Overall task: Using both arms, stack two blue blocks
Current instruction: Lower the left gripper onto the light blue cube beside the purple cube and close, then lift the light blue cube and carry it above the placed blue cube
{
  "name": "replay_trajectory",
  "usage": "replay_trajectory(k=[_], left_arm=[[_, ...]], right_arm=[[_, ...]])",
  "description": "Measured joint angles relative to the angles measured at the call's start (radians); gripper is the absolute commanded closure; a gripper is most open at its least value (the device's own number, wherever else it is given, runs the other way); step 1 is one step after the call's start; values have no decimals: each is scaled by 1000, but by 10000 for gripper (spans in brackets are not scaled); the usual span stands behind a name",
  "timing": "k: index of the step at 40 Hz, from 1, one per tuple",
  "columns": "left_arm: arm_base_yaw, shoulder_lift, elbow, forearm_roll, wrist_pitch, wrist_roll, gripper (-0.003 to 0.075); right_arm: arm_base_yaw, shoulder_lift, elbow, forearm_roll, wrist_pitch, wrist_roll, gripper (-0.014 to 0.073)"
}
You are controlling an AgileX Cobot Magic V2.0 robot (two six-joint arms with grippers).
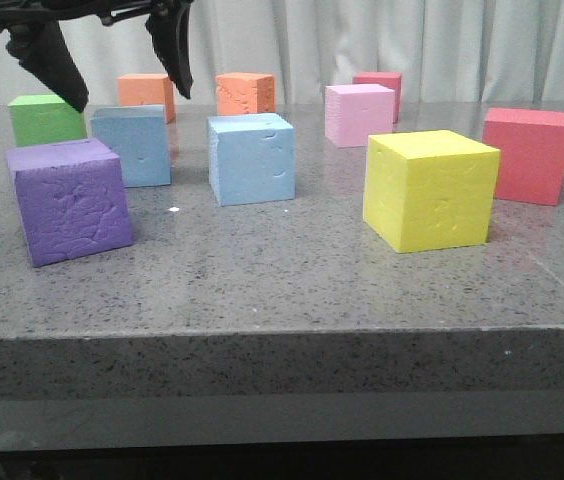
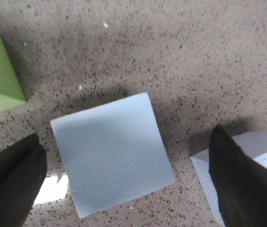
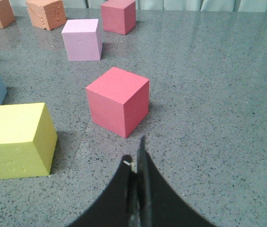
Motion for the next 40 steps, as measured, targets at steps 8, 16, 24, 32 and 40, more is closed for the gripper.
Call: replay_trajectory(k=[8, 16, 24, 32, 40], left_arm=[[0, 26, -2, 0, 4, -4, 48], [0, 54, -2, 0, 19, -4, 66], [0, 54, -16, 0, 21, -4, 300], [0, 54, -22, 0, 21, -6, 461], [0, 54, -69, 0, 81, -6, 472]], right_arm=[[0, 0, 0, 0, 0, 0, 660], [0, 0, 0, 0, 0, 0, 660], [0, 0, 0, 0, 0, 0, 660], [0, 0, 0, 0, 0, 0, 660], [0, 0, 0, 0, 0, 0, 660]])
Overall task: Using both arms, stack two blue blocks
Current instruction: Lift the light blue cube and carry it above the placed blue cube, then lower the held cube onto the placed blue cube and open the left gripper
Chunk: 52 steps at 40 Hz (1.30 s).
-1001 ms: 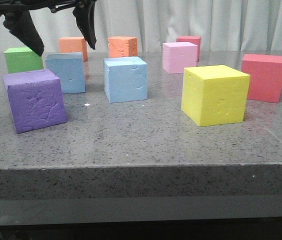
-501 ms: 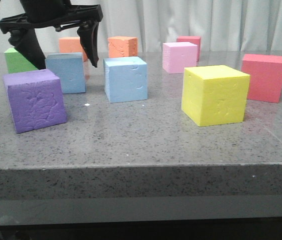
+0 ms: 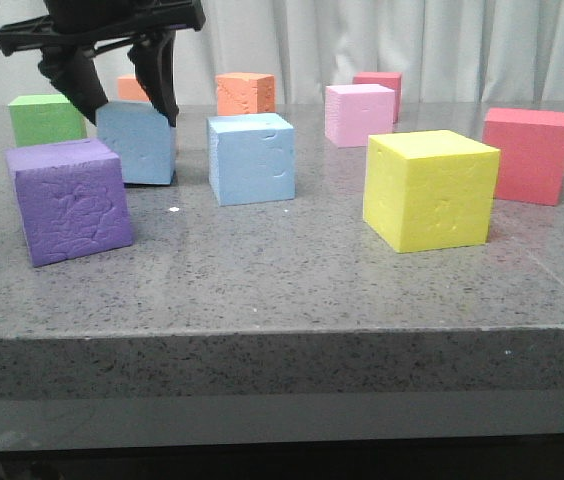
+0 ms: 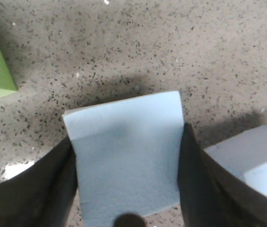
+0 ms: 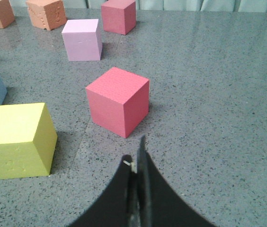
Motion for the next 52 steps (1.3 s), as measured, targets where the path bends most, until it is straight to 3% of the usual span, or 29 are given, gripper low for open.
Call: replay_trajectory(k=[17, 34, 52], left_arm=[[-32, 0, -283, -41, 132, 26, 472], [-167, -2, -290, -124, 140, 38, 472], [-178, -2, -212, -105, 141, 40, 472]], right_arm=[[0, 0, 0, 0, 0, 0, 660], [0, 0, 0, 0, 0, 0, 660], [0, 0, 0, 0, 0, 0, 660]])
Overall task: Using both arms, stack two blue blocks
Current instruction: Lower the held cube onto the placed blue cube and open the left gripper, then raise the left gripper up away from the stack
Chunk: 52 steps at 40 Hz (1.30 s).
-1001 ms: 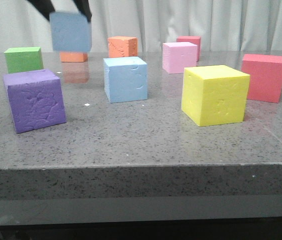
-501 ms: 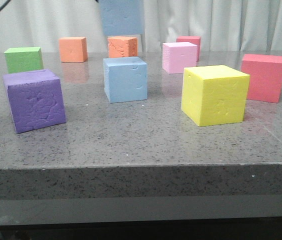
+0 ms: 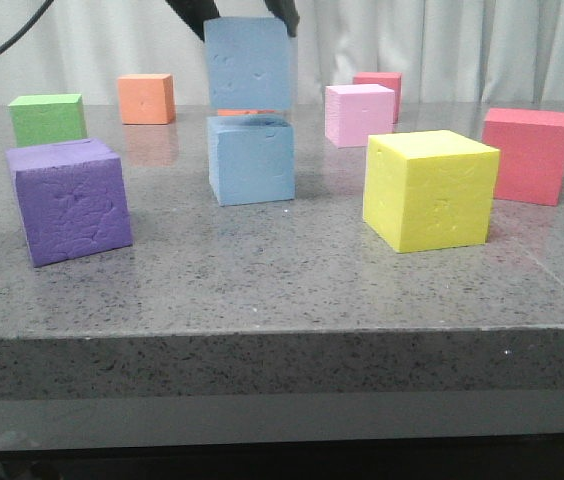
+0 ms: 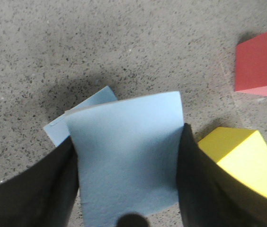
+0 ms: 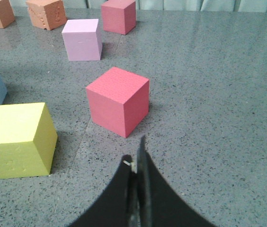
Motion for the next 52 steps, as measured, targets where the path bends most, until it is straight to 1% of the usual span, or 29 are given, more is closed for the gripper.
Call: replay_trajectory(k=[13, 24, 26, 27, 29, 32, 34, 35, 37, 47, 52], left_arm=[[0, 0, 6, 17, 0, 2, 470], [0, -1, 48, 24, -8, 2, 464], [0, -1, 48, 25, -8, 2, 442], [0, -1, 48, 25, -8, 2, 419], [0, -1, 48, 25, -9, 2, 361], [-2, -1, 48, 25, -9, 2, 251], [-4, -1, 48, 25, -9, 3, 195], [-4, -1, 48, 25, -9, 5, 180], [-4, -1, 49, 28, -9, 5, 163], [-4, -1, 51, 37, -7, 5, 164], [-4, -1, 28, 37, -7, 5, 164]], right_arm=[[0, 0, 0, 0, 0, 0, 660], [0, 0, 0, 0, 0, 0, 660], [0, 0, 0, 0, 0, 0, 660], [0, 0, 0, 0, 0, 0, 660], [0, 0, 0, 0, 0, 0, 660], [0, 0, 0, 0, 0, 0, 660], [0, 0, 0, 0, 0, 0, 660], [0, 0, 0, 0, 0, 0, 660], [0, 0, 0, 0, 0, 0, 660], [0, 0, 0, 0, 0, 0, 660], [0, 0, 0, 0, 0, 0, 660]])
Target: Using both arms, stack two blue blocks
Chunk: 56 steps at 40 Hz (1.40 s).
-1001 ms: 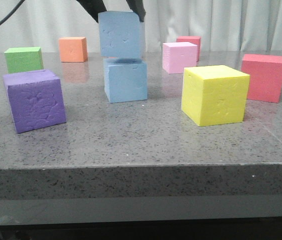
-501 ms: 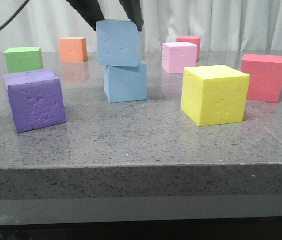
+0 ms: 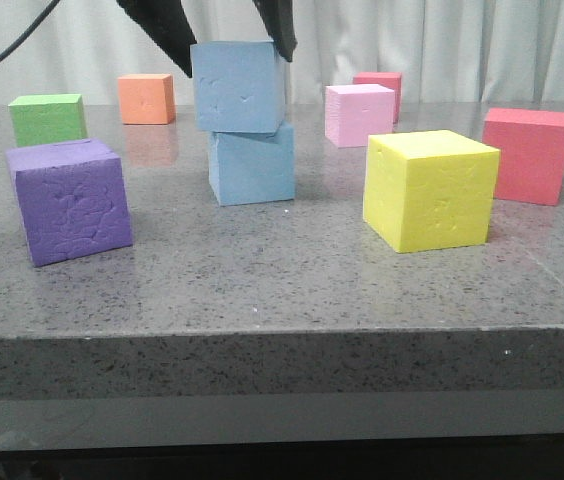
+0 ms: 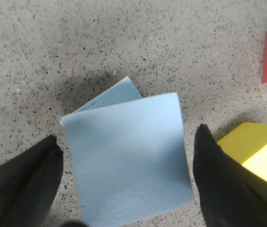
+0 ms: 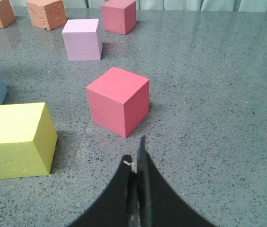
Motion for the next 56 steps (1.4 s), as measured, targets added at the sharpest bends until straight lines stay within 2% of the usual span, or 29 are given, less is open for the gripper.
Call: replay_trajectory(k=[7, 10, 13, 19, 23, 36, 42, 49, 56], left_arm=[[0, 0, -92, 0, 2, 0, 171], [0, 0, -132, 0, 2, 8, 221], [0, 0, -162, 0, 4, 24, 321], [0, 0, -189, 3, 8, 36, 595], [0, 0, -198, 4, 10, 47, 740], [0, -41, -202, 5, 14, 73, 741], [0, -117, -151, 8, 14, 94, 741], [0, -250, 16, 78, 14, 112, 741], [0, -443, 263, 150, -34, 115, 741]], right_arm=[[0, 0, 0, 0, 0, 0, 660], [0, 0, 0, 0, 0, 0, 660], [0, 0, 0, 0, 0, 0, 660], [0, 0, 0, 0, 0, 0, 660], [0, 0, 0, 0, 0, 0, 660], [0, 0, 0, 0, 0, 0, 660], [0, 0, 0, 0, 0, 0, 660], [0, 0, 0, 0, 0, 0, 660], [0, 0, 0, 0, 0, 0, 660]])
